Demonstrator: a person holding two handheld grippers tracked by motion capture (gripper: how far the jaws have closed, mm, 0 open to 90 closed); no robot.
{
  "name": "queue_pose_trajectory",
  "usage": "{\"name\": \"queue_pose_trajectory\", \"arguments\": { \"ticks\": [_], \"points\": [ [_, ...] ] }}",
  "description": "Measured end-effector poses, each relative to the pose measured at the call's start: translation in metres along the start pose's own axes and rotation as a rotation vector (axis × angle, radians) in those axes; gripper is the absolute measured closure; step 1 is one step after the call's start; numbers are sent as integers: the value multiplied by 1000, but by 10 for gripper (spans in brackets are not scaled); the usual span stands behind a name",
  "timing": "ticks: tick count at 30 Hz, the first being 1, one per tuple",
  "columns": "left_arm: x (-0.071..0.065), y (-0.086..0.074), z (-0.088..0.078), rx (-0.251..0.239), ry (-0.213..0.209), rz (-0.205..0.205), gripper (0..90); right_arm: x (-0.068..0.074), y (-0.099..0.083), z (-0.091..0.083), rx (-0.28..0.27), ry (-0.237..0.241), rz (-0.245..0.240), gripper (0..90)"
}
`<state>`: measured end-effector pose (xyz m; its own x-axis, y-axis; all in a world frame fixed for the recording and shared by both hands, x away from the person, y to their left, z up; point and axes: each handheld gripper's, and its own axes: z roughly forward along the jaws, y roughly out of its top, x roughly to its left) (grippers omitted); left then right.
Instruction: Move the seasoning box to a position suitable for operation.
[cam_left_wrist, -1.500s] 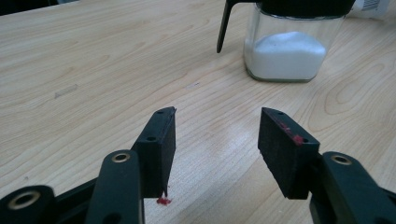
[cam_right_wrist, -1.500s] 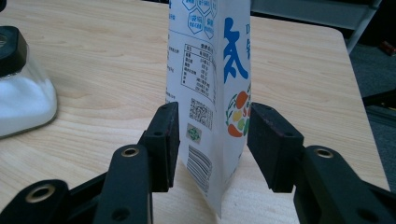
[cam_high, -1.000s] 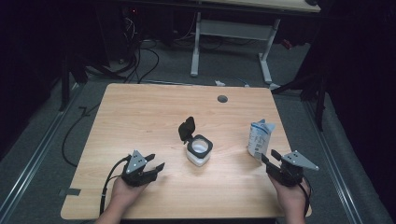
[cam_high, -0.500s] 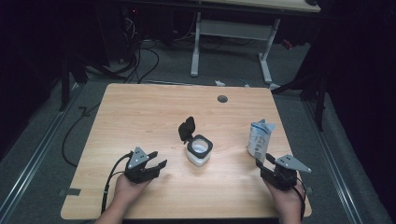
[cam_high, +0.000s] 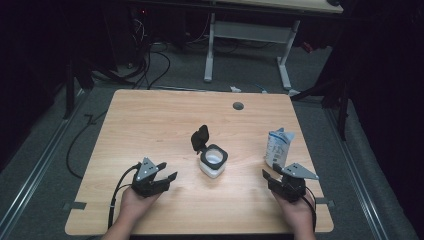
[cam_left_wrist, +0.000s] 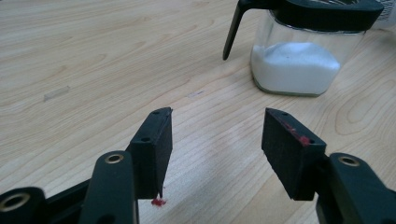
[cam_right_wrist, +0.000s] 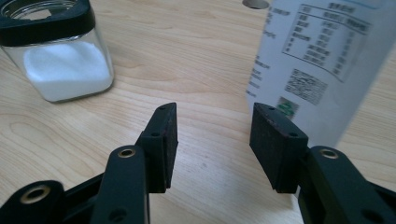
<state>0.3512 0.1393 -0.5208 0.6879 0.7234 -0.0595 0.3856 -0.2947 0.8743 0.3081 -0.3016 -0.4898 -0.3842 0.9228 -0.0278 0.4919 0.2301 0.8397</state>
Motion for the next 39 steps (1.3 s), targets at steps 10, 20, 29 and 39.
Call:
{"name": "queue_pose_trajectory", "arguments": {
  "ticks": [10,20,29,39],
  "points": [
    [3,-8,-11,25,33,-14,401,14,9,22,12,48,-40,519],
    [8,-16,-20,33,41,-61,391,29,15,44,35,77,-86,512],
    [5,-19,-20,22,87,-71,401,43,18,58,49,109,-107,535],
    [-1,-11,-18,5,50,-82,447,49,14,66,67,122,-91,548]
  ]
}}
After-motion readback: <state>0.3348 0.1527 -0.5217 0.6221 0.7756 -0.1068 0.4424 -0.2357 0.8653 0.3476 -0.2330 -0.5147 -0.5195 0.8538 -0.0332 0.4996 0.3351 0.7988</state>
